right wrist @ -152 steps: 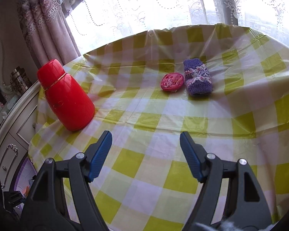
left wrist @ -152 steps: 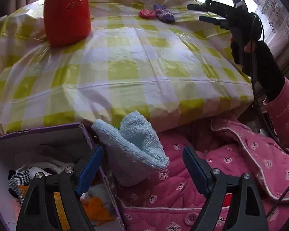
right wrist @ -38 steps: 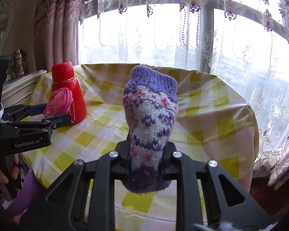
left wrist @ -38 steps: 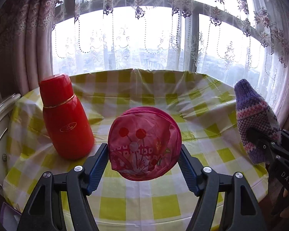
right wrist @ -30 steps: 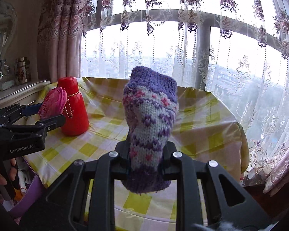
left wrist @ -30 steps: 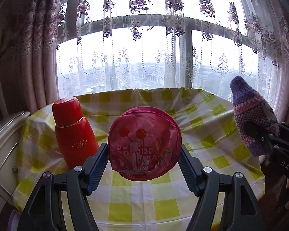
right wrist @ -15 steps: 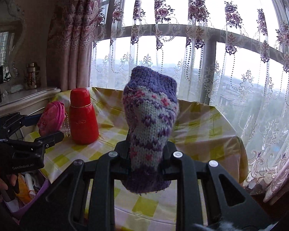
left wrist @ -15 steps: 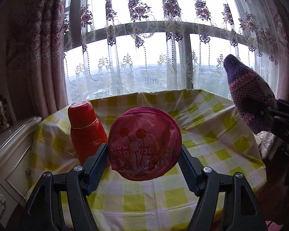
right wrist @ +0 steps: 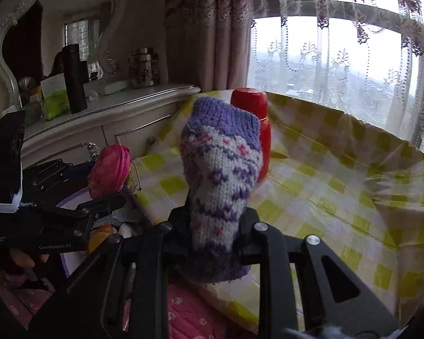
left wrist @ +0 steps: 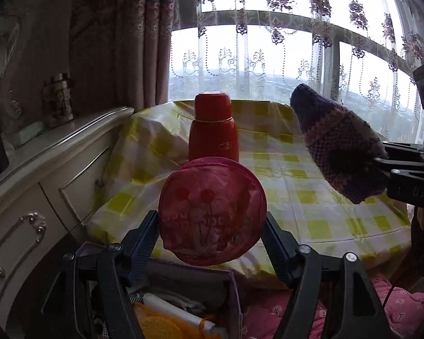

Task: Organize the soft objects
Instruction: 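Lift and carry the purple sock and pink pouch over the box, then open both grippers to drop the sock and pouch into the box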

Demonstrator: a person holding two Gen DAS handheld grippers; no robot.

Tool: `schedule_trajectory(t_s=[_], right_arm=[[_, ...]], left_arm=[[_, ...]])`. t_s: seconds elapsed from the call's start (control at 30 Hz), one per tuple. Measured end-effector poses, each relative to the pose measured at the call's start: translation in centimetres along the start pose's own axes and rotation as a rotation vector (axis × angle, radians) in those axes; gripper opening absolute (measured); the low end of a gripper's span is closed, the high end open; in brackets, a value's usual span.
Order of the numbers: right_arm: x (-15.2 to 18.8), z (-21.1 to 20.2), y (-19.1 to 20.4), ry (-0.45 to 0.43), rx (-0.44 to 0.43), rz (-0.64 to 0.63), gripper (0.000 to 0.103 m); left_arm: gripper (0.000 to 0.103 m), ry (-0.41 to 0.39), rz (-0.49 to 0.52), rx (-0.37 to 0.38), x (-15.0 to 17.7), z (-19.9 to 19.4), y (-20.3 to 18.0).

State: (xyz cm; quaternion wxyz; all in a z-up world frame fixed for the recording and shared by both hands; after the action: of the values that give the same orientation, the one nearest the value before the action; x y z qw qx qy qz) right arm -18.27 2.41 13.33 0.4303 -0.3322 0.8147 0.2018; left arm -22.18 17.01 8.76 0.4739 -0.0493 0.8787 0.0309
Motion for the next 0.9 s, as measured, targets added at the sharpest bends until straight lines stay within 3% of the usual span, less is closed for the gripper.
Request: schedule_trajectory(t_s=[0.17, 0.4, 0.5, 0.57, 0.6, 0.77, 0.9], right_arm=[[0.9, 5.1, 7.5, 0.129, -0.177, -0.097, 0.027], [3.6, 11.5, 14.7, 0.310, -0.297, -0.220, 0.028], [4.9, 13.8, 16.5, 0.370, -0.330, -0.247, 0.041], [5.7, 15.2, 17.1, 0.405, -0.322, -0.272, 0.065], [6.1, 15.6, 17.0, 0.418, -0.308, -0.267, 0.066], [6.1, 14.6, 16.3, 0.418, -0.312, -0.227, 0.071], [5.4, 11.9, 15.9, 0.404, -0.321, -0.240, 0.080]], left_arm=[[0.072, 0.104, -0.202, -0.076, 5.2, -0.3, 8.2], [0.074, 0.219, -0.399, -0.179, 11.9, -0.1, 15.6], [0.074, 0.220, -0.467, -0.166, 13.5, -0.1, 17.2], [0.086, 0.209, -0.462, -0.148, 13.9, -0.1, 17.4], [0.094, 0.225, -0.450, -0.156, 14.2, 0.1, 17.4], [0.095, 0.232, -0.384, -0.210, 14.3, 0.0, 17.3], [0.098, 0.076, -0.304, -0.234, 10.6, -3.3, 15.9]])
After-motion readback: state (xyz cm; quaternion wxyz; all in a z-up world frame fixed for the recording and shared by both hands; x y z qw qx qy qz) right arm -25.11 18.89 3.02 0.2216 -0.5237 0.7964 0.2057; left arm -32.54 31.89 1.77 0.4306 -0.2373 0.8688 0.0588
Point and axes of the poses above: each gripper's, at about its wrist camera, not at the fingertips, and z roughly the way its jaws point, y to its left, x to its underside, the point moved 10 cm from there along z, roughly the way its jaws point, and after that the axes turned 3 degrees about y, right-handed, at the moved point
